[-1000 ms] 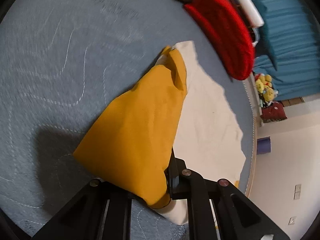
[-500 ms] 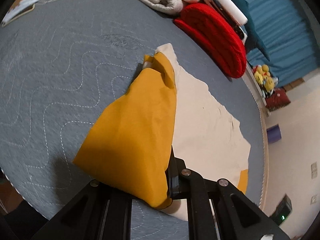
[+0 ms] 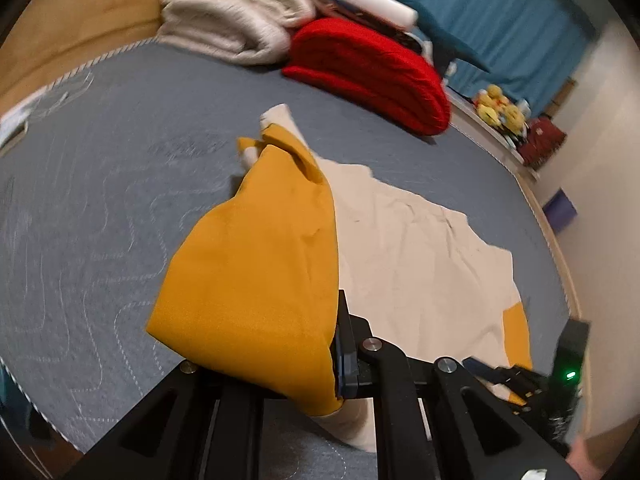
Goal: Fold large clothes
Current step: 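Lift the held yellow side with the left tool and fold it inward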
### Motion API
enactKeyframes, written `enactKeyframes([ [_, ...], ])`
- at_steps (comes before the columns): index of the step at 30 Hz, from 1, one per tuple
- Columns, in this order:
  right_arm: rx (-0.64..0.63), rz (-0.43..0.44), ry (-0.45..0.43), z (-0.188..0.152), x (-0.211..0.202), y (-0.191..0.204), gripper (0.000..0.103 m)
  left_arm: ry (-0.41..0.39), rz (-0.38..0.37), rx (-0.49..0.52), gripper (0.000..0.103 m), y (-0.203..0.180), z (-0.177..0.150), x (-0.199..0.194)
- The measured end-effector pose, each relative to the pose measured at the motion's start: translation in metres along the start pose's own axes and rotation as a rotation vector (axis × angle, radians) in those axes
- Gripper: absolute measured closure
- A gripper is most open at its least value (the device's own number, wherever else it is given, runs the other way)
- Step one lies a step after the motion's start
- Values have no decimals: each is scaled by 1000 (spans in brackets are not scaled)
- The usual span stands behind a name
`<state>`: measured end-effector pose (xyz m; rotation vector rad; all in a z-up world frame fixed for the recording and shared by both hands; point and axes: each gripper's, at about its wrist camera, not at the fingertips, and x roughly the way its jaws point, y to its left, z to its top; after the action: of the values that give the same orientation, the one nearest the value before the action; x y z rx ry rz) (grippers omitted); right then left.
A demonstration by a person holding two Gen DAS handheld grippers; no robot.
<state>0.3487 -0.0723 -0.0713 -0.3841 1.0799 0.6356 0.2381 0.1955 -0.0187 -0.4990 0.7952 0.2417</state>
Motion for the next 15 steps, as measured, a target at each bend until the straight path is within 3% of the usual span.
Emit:
enactKeyframes([
  [8, 27, -3, -88, -20, -51, -26, 70, -28, -50, 237, 93, -84, -19, 2],
  [15, 95, -36, -137, -45, -93, -79, 70, 11, -127, 332, 93, -174, -36, 15],
])
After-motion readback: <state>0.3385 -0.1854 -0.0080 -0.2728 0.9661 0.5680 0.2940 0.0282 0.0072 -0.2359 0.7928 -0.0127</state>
